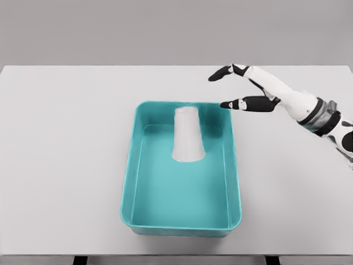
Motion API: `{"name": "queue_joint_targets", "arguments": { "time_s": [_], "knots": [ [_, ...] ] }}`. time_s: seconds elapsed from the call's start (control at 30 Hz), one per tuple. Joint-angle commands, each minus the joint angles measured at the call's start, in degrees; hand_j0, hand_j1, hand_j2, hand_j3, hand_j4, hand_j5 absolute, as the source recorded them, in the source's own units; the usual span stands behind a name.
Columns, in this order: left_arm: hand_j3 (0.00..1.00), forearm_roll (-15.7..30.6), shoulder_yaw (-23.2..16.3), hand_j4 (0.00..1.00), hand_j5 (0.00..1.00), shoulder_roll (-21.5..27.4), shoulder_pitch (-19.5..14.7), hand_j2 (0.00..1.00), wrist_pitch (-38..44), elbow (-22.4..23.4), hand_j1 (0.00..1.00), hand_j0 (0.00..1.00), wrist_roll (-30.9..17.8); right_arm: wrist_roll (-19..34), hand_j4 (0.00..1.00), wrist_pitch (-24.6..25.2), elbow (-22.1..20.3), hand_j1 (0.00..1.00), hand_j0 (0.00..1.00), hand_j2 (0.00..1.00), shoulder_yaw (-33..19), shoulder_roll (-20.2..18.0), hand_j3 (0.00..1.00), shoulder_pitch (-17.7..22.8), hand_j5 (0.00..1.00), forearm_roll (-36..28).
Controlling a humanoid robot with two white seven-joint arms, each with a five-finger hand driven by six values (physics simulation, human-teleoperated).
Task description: Put the paper cup into the basket with your right arm
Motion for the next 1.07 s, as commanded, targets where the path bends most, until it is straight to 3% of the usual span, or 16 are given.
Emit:
{"name": "queue_joint_targets", "arguments": {
  "time_s": [0.0, 0.13, 0.4, 0.43, 0.47, 0.5, 0.6, 0.63, 0.67, 0.7, 0.73, 1.03],
  "knots": [
    [1.00, -0.02, 0.00, 1.00, 1.00, 0.00, 0.00, 1.00, 0.00, 0.02, 1.00, 1.00, -0.04, -0.03, 0.99, 0.03, 0.12, 0.99, 0.99, 0.99, 1.23, 0.49, 0.99, -0.44, 0.99, 5.78],
    [1.00, -0.02, 0.00, 1.00, 1.00, 0.00, 0.09, 1.00, 0.00, 0.02, 1.00, 1.00, -0.04, 0.05, 1.00, 0.03, 0.12, 1.00, 1.00, 1.00, 1.67, 0.58, 1.00, -4.05, 1.00, 7.46],
    [1.00, -0.02, 0.00, 1.00, 1.00, 0.00, 0.00, 1.00, 0.00, 0.02, 1.00, 1.00, -0.04, 0.41, 1.00, 0.03, 1.35, 1.00, 1.00, 1.00, 1.76, 0.06, 1.00, -5.01, 1.00, 9.12],
    [1.00, -0.02, 0.00, 1.00, 1.00, 0.00, 0.00, 1.00, 0.00, 0.02, 1.00, 1.00, -0.04, 0.41, 1.00, 0.03, 2.49, 1.00, 1.00, 1.00, 1.85, -0.82, 1.00, -5.37, 1.00, 9.56],
    [1.00, -0.02, 0.00, 1.00, 1.00, 0.00, 0.00, 1.00, 0.00, -0.07, 1.00, 1.00, -0.04, 0.32, 1.00, 0.03, 2.49, 1.00, 1.00, 1.00, 1.94, -5.99, 1.00, -5.46, 1.00, 9.65],
    [1.00, -0.02, 0.00, 1.00, 1.00, 0.00, 0.00, 1.00, 0.00, 0.02, 1.00, 1.00, 0.05, 0.32, 1.00, 0.03, 2.58, 1.00, 1.00, 1.00, 1.94, -8.73, 1.00, -5.63, 1.00, 9.83],
    [1.00, -0.02, 0.00, 1.00, 1.00, 0.00, 0.00, 1.00, 0.00, 0.02, 1.00, 1.00, -0.04, 0.23, 1.00, 0.03, 2.58, 1.00, 1.00, 1.00, 1.94, -10.93, 1.00, -4.06, 1.00, 10.71],
    [1.00, -0.02, 0.00, 1.00, 1.00, 0.00, 0.00, 1.00, 0.00, 0.02, 1.00, 1.00, -0.04, 0.49, 1.00, 0.03, 2.23, 1.00, 1.00, 1.00, 2.02, -11.98, 1.00, -1.33, 1.00, 11.06],
    [1.00, -0.02, 0.00, 1.00, 1.00, 0.00, 0.00, 1.00, 0.00, 0.02, 1.00, 1.00, -0.04, 0.93, 1.00, 0.03, 0.83, 1.00, 1.00, 1.00, 1.85, -15.23, 1.00, -0.80, 1.00, 13.42],
    [1.00, -0.02, 0.00, 1.00, 1.00, 0.00, 0.00, 1.00, 0.00, 0.02, 1.00, 1.00, 0.05, 0.93, 1.00, 0.03, -3.11, 1.00, 1.00, 1.00, 1.59, -18.04, 1.00, -0.71, 1.00, 16.32],
    [1.00, -0.02, 0.00, 1.00, 1.00, 0.00, 0.00, 1.00, 0.00, 0.02, 1.00, 1.00, 0.05, 1.02, 1.00, 0.03, -4.01, 1.00, 1.00, 1.00, 1.58, -19.19, 1.00, -0.10, 1.00, 18.44],
    [1.00, 0.07, 0.00, 1.00, 1.00, 0.00, 0.61, 1.00, 0.09, 0.37, 1.00, 1.00, 0.05, 1.02, 1.00, 0.03, -3.66, 1.00, 1.00, 1.00, 1.58, -19.81, 1.00, 0.52, 1.00, 19.15]
  ]
}}
